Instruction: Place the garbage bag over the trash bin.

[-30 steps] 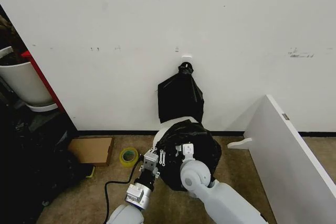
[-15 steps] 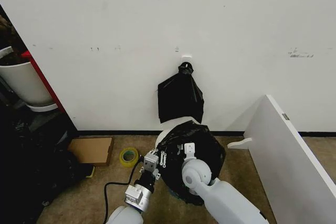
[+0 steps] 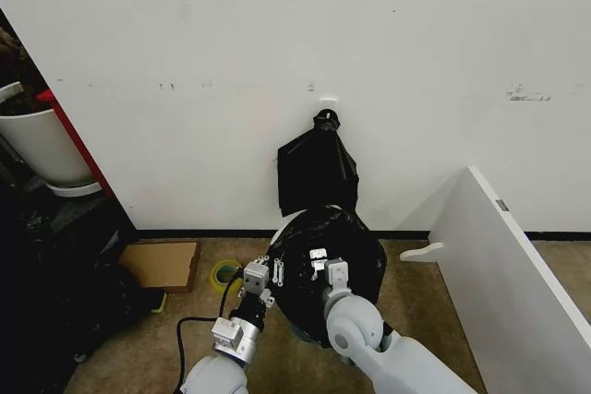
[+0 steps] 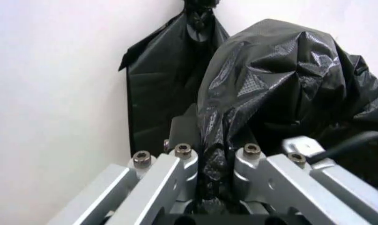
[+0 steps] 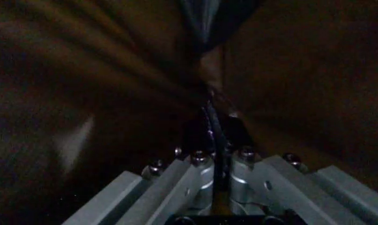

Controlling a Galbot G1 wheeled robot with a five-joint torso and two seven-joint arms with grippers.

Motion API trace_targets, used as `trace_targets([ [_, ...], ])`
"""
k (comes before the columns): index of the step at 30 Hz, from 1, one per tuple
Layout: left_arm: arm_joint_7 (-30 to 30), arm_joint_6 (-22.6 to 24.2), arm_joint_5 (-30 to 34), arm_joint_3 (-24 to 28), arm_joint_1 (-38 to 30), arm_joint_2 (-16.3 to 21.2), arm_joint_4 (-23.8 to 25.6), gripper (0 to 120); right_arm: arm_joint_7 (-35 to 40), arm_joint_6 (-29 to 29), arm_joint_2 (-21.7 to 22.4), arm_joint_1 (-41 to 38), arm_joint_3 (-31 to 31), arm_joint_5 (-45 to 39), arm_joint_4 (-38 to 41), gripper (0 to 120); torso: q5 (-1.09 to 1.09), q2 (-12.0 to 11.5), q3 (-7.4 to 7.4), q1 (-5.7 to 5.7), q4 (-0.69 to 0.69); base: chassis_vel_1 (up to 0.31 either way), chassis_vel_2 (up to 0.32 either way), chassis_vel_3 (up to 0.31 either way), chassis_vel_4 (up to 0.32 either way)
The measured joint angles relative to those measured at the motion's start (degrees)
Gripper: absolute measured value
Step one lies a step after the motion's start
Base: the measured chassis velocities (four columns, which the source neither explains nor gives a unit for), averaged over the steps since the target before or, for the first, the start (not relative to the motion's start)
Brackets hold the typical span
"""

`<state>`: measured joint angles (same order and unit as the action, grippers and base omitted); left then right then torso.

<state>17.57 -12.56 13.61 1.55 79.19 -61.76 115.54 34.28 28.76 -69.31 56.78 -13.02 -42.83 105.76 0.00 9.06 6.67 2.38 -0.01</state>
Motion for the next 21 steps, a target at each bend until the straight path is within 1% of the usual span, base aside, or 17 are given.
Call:
trace_targets([
  [14, -2.09, -0.21, -0.12, 0.69, 1.13, 0.75, 0.96, 4, 1.87, 0.36, -1.83, -4.00, -2.17, -3.35, -6.20, 0, 0.00, 0.00, 0.01, 0.00, 0.00, 0.000, 0.000, 0.000, 0.000],
  [18, -1.95, -0.25, -0.15, 0.34, 1.07, 0.58, 0.42, 4, 1.79, 0.34, -1.47, -3.29, -1.30, -3.18, -5.47, 0, 0.00, 0.00, 0.01, 0.00, 0.00, 0.000, 0.000, 0.000, 0.000],
  [21, -1.62, -0.26, -0.15, -0.22, 0.79, 0.39, -0.05, 4, 1.60, 0.33, -0.70, -2.19, -0.77, -2.90, -3.09, 0, 0.00, 0.00, 0.01, 0.00, 0.00, 0.000, 0.000, 0.000, 0.000],
])
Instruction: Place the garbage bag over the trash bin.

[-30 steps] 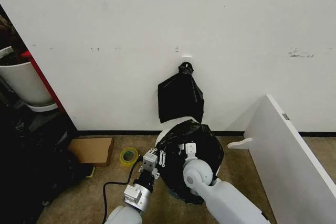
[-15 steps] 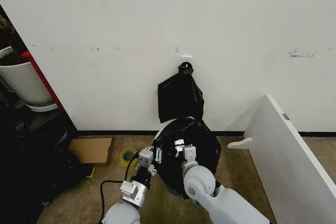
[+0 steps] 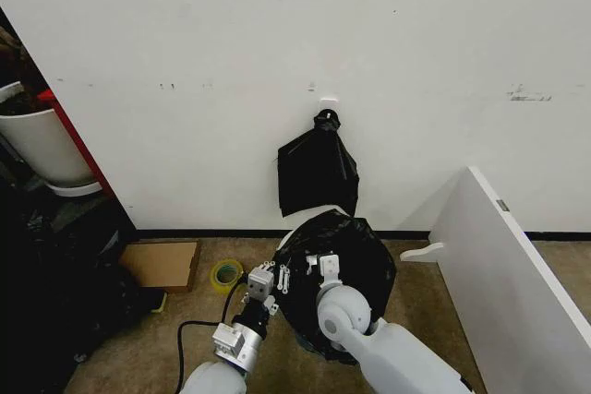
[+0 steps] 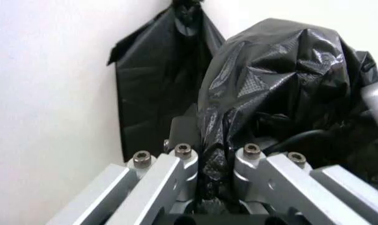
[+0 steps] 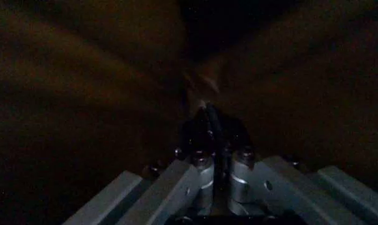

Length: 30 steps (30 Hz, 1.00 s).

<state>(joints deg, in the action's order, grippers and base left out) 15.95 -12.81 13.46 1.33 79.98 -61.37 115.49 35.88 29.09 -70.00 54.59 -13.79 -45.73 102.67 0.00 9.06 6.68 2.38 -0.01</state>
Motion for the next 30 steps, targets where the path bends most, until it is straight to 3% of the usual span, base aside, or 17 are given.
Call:
trace_targets([
  [5, -0.47, 0.01, 0.59, 0.26, -0.26, 0.19, 0.37, 4, -0.53, 0.09, 0.39, 0.87, -0.41, 1.00, 1.63, 0, 0.00, 0.00, 0.00, 0.00, 0.00, 0.000, 0.000, 0.000, 0.000],
  [16, -2.09, -0.63, 0.55, 1.42, 1.13, 1.71, 1.46, 4, 0.21, 0.06, -1.72, -1.30, -1.42, 1.09, -4.51, 0, 0.00, 0.00, 0.00, 0.00, 0.00, 0.000, 0.000, 0.000, 0.000],
  [30, -4.63, -2.07, 1.32, 1.51, 1.46, 1.82, 1.69, 4, 0.19, 0.05, -1.29, -1.71, -0.81, 1.18, -5.82, 0, 0.00, 0.00, 0.00, 0.00, 0.01, 0.000, 0.000, 0.000, 0.000],
])
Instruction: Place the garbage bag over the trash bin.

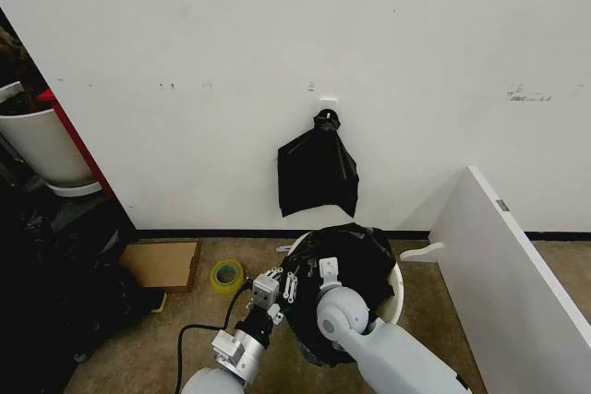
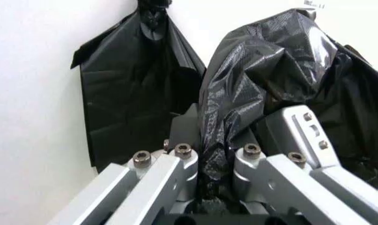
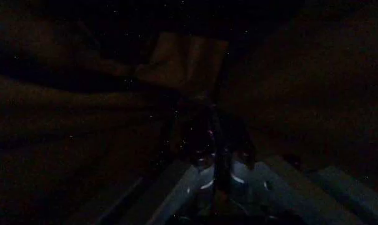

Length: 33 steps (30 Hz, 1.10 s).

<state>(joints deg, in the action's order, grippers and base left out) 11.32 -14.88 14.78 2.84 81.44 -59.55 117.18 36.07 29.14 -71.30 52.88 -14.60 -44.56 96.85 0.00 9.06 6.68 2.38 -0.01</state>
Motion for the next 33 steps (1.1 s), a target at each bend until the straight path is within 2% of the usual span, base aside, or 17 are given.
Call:
trace_targets([
  [14, 4.39, 1.27, 3.51, -2.52, -2.57, -1.55, -2.15, 4, -0.70, 1.29, 3.24, 4.86, 1.94, 0.25, 10.59, 0, 0.00, 0.00, 0.00, 0.00, -0.01, 0.000, 0.000, 0.000, 0.000],
  [17, 5.80, 2.40, 7.29, -4.37, -3.71, -2.41, -2.65, 4, -2.68, 1.84, 5.52, 8.78, 4.03, 0.71, 17.79, 0, 0.00, 0.00, 0.00, 0.00, -0.01, 0.000, 0.000, 0.000, 0.000],
  [20, 6.22, 2.52, 8.02, -5.13, -4.09, -2.74, -3.35, 4, -4.95, 1.65, 6.23, 10.75, 5.13, 1.98, 20.34, 0, 0.00, 0.00, 0.00, 0.00, 0.00, 0.000, 0.000, 0.000, 0.000],
  [22, 6.80, 2.75, 9.58, -5.96, -4.55, -3.11, -4.04, 4, -8.34, 1.47, 7.39, 13.57, 7.38, 1.73, 24.56, 3, 0.00, 0.00, 0.00, 0.00, -0.01, 0.000, 0.000, 0.000, 0.000],
  [26, 7.42, 3.24, 12.17, -7.32, -5.11, -3.48, -4.78, 4, -11.39, 1.21, 9.07, 17.04, 11.39, -1.81, 30.63, 22, 0.00, 0.00, 0.00, 0.00, -0.01, 0.000, 0.000, 0.000, 0.000],
  [29, 7.62, 3.34, 12.66, -7.86, -5.37, -3.68, -5.27, 4, -12.38, 1.17, 9.52, 18.37, 13.37, -3.54, 33.13, 27, 0.00, 0.00, 0.00, 0.00, 0.00, 0.000, 0.000, 0.000, 0.000],
  [30, 7.78, 3.36, 12.92, -8.15, -5.55, -3.79, -5.64, 4, -12.82, 1.19, 9.66, 19.11, 14.71, -4.63, 34.59, 34, 0.00, 0.00, 0.00, 0.00, -0.01, 0.000, 0.000, 0.000, 0.000],
  [33, 8.12, 3.60, 14.03, -8.59, -5.80, -3.95, -5.98, 4, -13.19, 1.20, 9.75, 20.55, 16.63, -5.69, 36.96, 44, 0.00, 0.00, 0.00, 0.00, 0.00, 0.000, 0.000, 0.000, 0.000],
])
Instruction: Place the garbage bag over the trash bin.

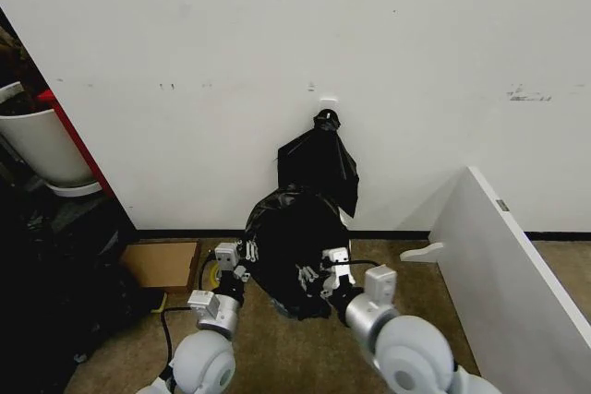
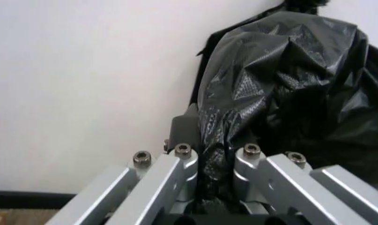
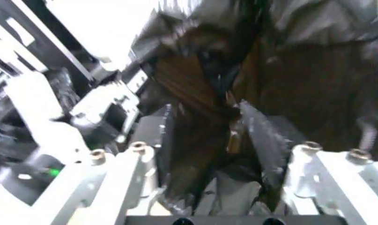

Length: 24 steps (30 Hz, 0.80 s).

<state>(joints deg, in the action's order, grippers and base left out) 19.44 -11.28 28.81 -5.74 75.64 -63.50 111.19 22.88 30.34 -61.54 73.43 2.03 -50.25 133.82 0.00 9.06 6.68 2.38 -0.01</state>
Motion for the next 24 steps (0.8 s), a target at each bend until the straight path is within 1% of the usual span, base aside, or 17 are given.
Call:
trace_targets([
  [1, 0.09, 0.12, 0.39, -0.10, -0.05, -0.07, 0.00, 4, -0.05, -0.07, 0.00, 0.83, 0.79, -0.06, 0.80, 50, 0.00, 0.00, 0.00, 0.00, 0.00, 0.000, 0.000, 0.000, 0.000],
  [2, 0.09, 0.12, 0.39, -0.10, -0.05, -0.07, 0.00, 4, -0.05, -0.07, 0.00, 0.83, 0.79, -0.06, 0.80, 50, 0.00, 0.00, 0.00, 0.00, 0.00, 0.000, 0.000, 0.000, 0.000],
  [3, 0.13, 0.23, 0.74, -0.15, -0.07, -0.12, 0.00, 4, -0.23, -0.34, 0.00, 1.90, 1.52, 0.10, 1.41, 54, 0.00, 0.00, 0.00, 0.00, 0.00, 0.000, 0.000, 0.000, 0.000],
  [5, 0.16, 0.32, 1.04, -0.19, -0.07, -0.14, 0.03, 4, -0.47, -0.61, -0.01, 2.87, 2.07, 0.50, 1.70, 59, 0.00, 0.00, 0.00, 0.00, -0.01, 0.000, 0.000, 0.000, 0.000],
  [6, 0.19, 0.42, 1.52, -0.27, -0.03, -0.15, 0.21, 4, -0.95, -1.37, -0.10, 4.67, 2.96, 1.59, 1.98, 66, 0.00, 0.00, 0.00, 0.00, -0.01, 0.000, 0.000, 0.000, 0.000],
  [9, 0.30, 0.73, 3.57, -0.44, 0.20, -0.07, 0.38, 4, -1.82, -2.40, -0.89, 7.99, 4.32, 3.55, 2.15, 78, 0.00, 0.00, 0.00, 0.00, -0.01, 0.000, 0.000, 0.000, 0.000],
  [10, 0.30, 0.73, 3.57, -0.44, 0.20, -0.07, 0.38, 4, -1.82, -2.40, -0.89, 7.99, 4.32, 3.55, 2.15, 78, 0.00, 0.00, 0.00, 0.00, -0.01, 0.000, 0.000, 0.000, 0.000],
  [11, 0.31, 0.76, 3.74, -0.46, 0.23, -0.07, 0.39, 4, -1.91, -2.50, -0.96, 8.21, 4.39, 3.76, 2.15, 81, 0.00, 0.00, 0.00, 0.00, -0.01, 0.000, 0.000, 0.000, 0.000],
  [12, 0.31, 0.79, 4.11, -0.55, 0.29, 0.00, 0.43, 4, -2.27, -2.90, -1.23, 9.05, 4.74, 4.60, 2.08, 88, 0.00, 0.00, 0.00, 0.00, -0.01, 0.000, 0.000, 0.000, 0.000],
  [14, 0.32, 0.81, 4.71, -0.73, 0.39, 0.17, 0.54, 4, -2.88, -3.18, -1.53, 10.17, 5.25, 5.22, 2.00, 95, 0.00, 0.00, 0.00, 0.00, 0.00, 0.000, 0.000, 0.000, 0.000],
  [16, 0.34, 0.87, 5.28, -0.82, 0.44, 0.26, 0.65, 4, -3.74, -3.18, -1.65, 11.20, 5.44, 5.43, 2.12, 99, 0.00, 0.00, 0.00, 0.00, 0.00, 0.000, 0.000, 0.000, 0.000],
  [21, 0.42, 1.02, 6.06, -0.94, 0.47, 0.28, 0.79, 4, -4.48, -3.07, -1.84, 12.91, 5.15, 6.04, 2.28, 100, 0.00, 0.00, 0.00, 0.00, -0.01, 0.000, 0.000, 0.000, 0.000],
  [23, 0.43, 1.03, 6.20, -0.99, 0.55, 0.25, 0.93, 4, -4.31, -3.01, -1.95, 13.29, 5.08, 6.47, 1.81, 97, 0.00, 0.00, 0.00, 0.00, 0.00, 0.000, 0.000, 0.000, 0.000],
  [24, 0.43, 1.03, 6.27, -1.01, 0.63, 0.22, 1.03, 4, -4.01, -2.96, -1.96, 13.41, 5.04, 6.57, 1.49, 94, 0.00, 0.00, 0.00, 0.00, 0.00, 0.000, 0.000, 0.000, 0.000],
])
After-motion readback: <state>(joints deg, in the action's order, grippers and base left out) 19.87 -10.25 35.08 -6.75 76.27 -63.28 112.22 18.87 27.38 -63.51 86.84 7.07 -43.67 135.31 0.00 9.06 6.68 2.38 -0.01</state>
